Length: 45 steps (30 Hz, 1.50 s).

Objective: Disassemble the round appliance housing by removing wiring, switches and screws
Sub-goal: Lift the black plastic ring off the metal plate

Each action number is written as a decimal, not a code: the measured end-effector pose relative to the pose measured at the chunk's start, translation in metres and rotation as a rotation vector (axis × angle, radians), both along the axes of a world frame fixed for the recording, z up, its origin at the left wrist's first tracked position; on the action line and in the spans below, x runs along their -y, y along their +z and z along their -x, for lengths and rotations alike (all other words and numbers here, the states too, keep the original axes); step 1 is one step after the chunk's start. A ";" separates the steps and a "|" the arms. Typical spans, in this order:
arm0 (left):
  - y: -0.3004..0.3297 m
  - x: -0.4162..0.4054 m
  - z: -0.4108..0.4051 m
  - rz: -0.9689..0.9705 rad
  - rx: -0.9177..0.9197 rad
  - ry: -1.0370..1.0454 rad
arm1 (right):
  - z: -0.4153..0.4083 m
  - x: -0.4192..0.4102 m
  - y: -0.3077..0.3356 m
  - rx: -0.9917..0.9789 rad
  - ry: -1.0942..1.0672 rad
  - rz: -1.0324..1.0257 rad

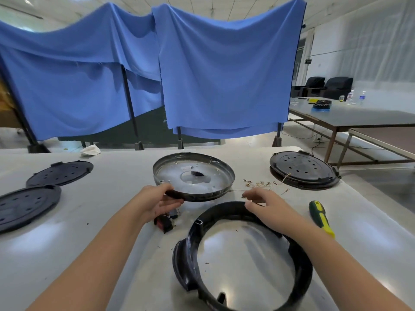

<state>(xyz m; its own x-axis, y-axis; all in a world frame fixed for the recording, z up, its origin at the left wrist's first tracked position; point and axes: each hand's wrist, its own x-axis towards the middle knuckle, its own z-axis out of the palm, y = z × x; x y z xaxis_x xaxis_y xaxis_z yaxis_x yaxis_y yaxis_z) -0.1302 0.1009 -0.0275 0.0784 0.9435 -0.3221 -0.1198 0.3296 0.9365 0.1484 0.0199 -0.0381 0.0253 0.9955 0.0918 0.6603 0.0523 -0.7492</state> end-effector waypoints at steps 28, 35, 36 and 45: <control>-0.008 0.019 -0.013 -0.469 -0.854 0.097 | -0.014 0.010 -0.007 -0.105 -0.033 -0.112; -0.008 0.078 -0.021 -0.242 -0.825 -0.279 | -0.040 0.033 -0.014 0.007 -0.227 -0.126; -0.010 0.082 -0.021 -0.230 -0.847 -0.287 | -0.041 0.036 -0.015 0.023 -0.274 -0.135; -0.037 0.096 -0.028 -0.215 -0.798 -0.300 | -0.043 0.047 -0.028 0.028 -0.407 -0.177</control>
<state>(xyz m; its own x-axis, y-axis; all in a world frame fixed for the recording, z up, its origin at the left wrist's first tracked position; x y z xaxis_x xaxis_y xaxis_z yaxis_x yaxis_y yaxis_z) -0.1024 0.0048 -0.0643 0.1601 0.9656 -0.2047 0.6604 0.0494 0.7493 0.1910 -0.0275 -0.0666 0.4071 0.8738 0.2658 0.6736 -0.0907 -0.7335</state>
